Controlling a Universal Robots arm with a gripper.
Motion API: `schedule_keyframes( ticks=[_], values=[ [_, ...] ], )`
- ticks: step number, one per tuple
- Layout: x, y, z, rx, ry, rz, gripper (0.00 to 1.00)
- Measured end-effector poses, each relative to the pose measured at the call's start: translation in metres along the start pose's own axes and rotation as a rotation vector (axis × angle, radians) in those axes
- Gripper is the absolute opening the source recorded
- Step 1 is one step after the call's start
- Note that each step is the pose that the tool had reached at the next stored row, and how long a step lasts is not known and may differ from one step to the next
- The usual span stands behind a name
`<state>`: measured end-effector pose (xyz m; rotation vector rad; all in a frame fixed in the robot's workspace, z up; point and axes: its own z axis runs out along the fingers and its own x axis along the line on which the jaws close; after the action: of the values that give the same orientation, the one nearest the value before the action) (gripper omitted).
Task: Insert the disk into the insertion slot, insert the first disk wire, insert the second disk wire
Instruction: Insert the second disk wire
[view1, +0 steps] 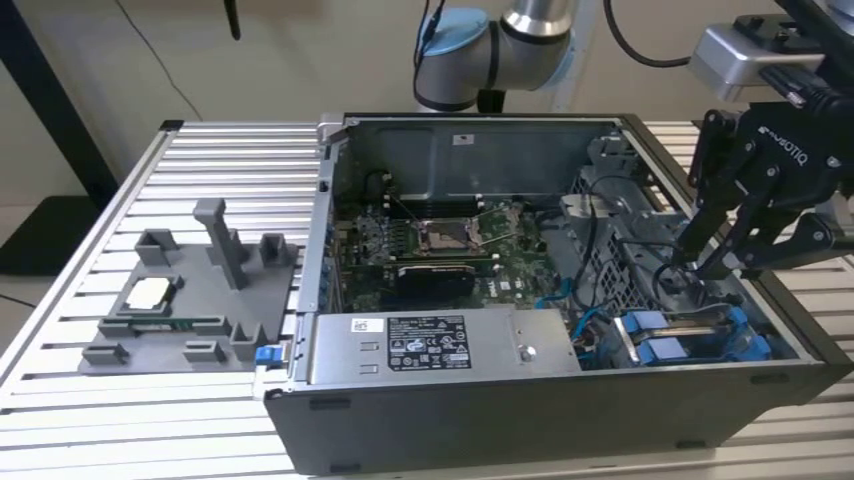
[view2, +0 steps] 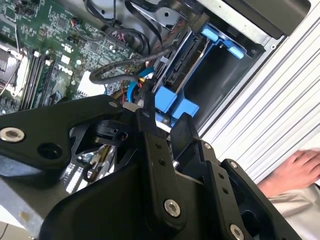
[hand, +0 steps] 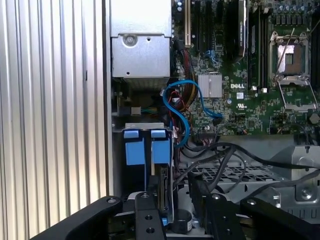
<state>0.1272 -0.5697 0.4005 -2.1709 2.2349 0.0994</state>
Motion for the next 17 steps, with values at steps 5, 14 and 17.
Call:
schedule_keyframes(
  ticks=[5,14,17],
  values=[
    [0.0001,0.0000,0.0007,0.0000,-0.0006,0.000,0.40],
    [-0.0025,0.0001,0.0005,0.0003,-0.0069,0.000,0.40],
    [-0.0052,0.0003,0.0024,0.0116,-0.0075,-0.001,0.40]
  ],
)
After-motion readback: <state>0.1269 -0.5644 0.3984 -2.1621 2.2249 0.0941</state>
